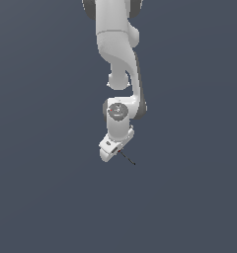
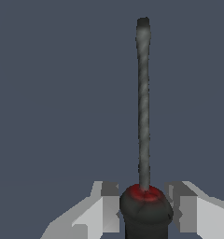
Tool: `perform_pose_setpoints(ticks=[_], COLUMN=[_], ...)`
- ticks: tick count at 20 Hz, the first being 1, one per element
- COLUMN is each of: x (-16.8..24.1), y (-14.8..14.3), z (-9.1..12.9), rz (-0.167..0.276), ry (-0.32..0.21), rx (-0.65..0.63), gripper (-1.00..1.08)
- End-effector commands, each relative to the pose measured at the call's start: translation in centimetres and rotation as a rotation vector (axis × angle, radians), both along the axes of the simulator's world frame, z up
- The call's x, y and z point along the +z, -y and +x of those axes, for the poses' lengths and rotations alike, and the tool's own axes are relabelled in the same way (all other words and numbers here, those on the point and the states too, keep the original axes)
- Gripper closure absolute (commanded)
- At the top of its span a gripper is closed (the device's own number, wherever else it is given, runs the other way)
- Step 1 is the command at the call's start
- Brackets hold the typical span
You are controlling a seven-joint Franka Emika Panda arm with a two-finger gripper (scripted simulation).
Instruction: Pick up the object and move it to a goal position.
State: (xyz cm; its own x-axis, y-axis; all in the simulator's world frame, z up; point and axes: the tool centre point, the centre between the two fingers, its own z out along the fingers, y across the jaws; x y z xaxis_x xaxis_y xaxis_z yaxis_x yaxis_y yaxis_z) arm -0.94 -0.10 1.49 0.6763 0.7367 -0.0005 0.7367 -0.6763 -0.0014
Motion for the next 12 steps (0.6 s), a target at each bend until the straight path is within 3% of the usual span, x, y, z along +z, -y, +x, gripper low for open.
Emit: perform_pose_setpoints(ticks=[1,12], x=[0.0,0.2], y=[0.4,2.4], z=[0.6,5.3], rz=[-0.001,-0.001], ry=[0.001,0.001], rx=[-0.002,-0.002], gripper=[1.08,1.08])
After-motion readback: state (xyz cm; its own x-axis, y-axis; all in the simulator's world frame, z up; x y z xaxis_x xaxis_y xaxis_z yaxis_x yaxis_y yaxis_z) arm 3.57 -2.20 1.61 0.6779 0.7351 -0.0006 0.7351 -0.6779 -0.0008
